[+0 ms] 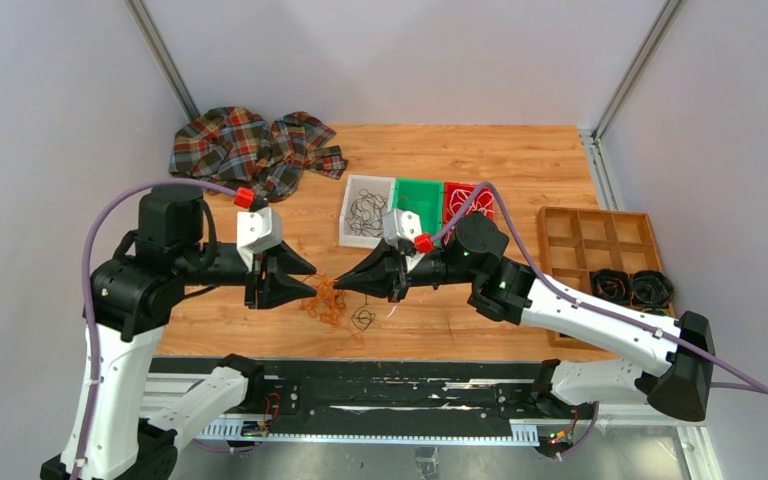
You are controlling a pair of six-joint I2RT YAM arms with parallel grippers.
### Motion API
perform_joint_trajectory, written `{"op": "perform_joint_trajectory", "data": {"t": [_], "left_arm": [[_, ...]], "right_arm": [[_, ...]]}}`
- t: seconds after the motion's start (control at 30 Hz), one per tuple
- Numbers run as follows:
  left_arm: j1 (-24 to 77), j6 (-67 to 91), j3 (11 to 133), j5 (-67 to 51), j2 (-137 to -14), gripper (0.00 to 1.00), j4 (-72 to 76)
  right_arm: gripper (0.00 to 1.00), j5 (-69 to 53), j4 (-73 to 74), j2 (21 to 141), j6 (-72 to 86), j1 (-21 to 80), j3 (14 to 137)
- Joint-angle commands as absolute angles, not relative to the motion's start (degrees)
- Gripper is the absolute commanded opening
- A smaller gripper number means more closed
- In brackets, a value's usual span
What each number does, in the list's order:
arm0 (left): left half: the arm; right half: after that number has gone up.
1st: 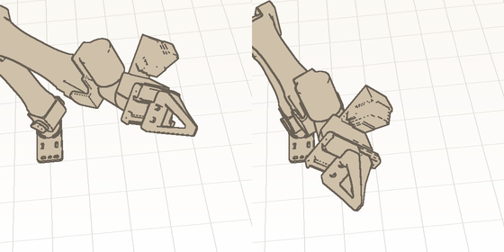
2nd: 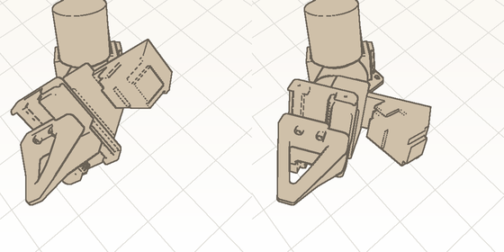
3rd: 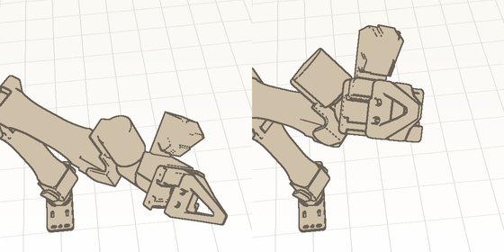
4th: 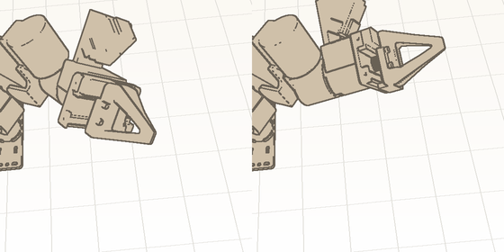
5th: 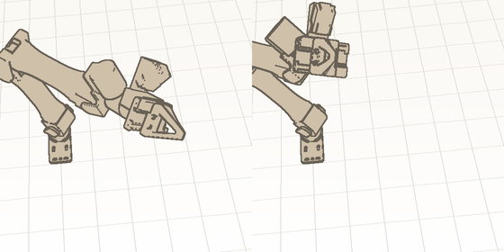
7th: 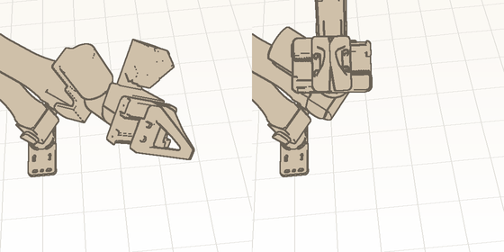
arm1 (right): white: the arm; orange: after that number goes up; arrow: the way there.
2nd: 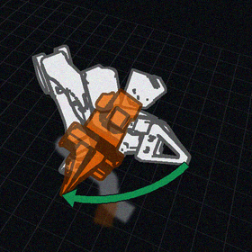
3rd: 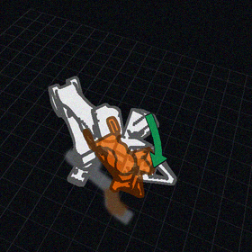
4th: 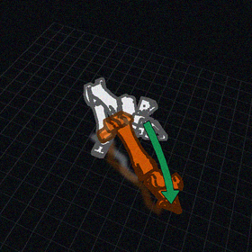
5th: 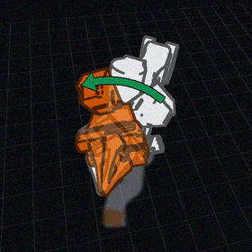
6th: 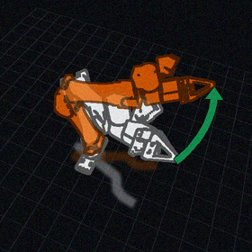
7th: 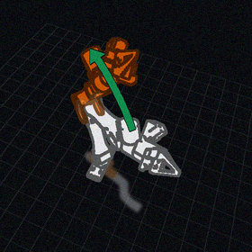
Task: Untangle the cables
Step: Untie the cable, then place the cable in the bin.
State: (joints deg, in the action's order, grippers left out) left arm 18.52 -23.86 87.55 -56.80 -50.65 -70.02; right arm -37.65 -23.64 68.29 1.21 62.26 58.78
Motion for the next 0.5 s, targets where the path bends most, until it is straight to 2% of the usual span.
{"op": "perform_joint_trajectory", "data": {"t": [0.0,0.07,0.1,0.13,0.2,0.23,0.27,0.3,0.47], "left_arm": [[19.0,-22.2,85.3,-58.6,-51.6,0.43,-70.7],[19.1,-23.8,86.0,-56.6,-51.7,0.49,-70.7],[19.1,-24.8,86.8,-55.5,-51.8,0.61,-70.7],[19.1,-25.5,87.7,-54.4,-52.0,0.68,-70.7],[19.0,-25.9,89.8,-52.4,-52.7,0.73,-70.8],[19.0,-25.8,91.2,-51.3,-53.1,0.8,-70.7],[19.1,-25.4,92.4,-49.5,-53.8,0.93,-70.6],[19.1,-24.4,93.8,-47.4,-54.5,0.99,-70.3],[19.0,-20.8,98.6,-33.4,-56.5,0.98,-66.6]], "right_arm": [[0.01,-36.0,-22.0,68.3,-0.3,62.9,61.4],[0.0,-34.2,-20.8,68.2,-1.2,62.8,61.5],[0.0,-33.3,-20.0,68.2,-1.6,62.6,61.7],[0.01,-32.2,-19.1,68.1,-1.9,62.3,62.0],[0.01,-31.1,-17.9,67.9,-1.6,61.1,62.7],[0.01,-30.7,-17.5,67.9,-0.7,60.2,63.0],[0.01,-29.9,-17.0,67.9,0.1,59.1,63.6],[0.01,-29.1,-16.2,67.9,1.0,58.1,64.3],[0.01,-24.8,-14.4,68.2,5.9,51.3,68.5]]}}
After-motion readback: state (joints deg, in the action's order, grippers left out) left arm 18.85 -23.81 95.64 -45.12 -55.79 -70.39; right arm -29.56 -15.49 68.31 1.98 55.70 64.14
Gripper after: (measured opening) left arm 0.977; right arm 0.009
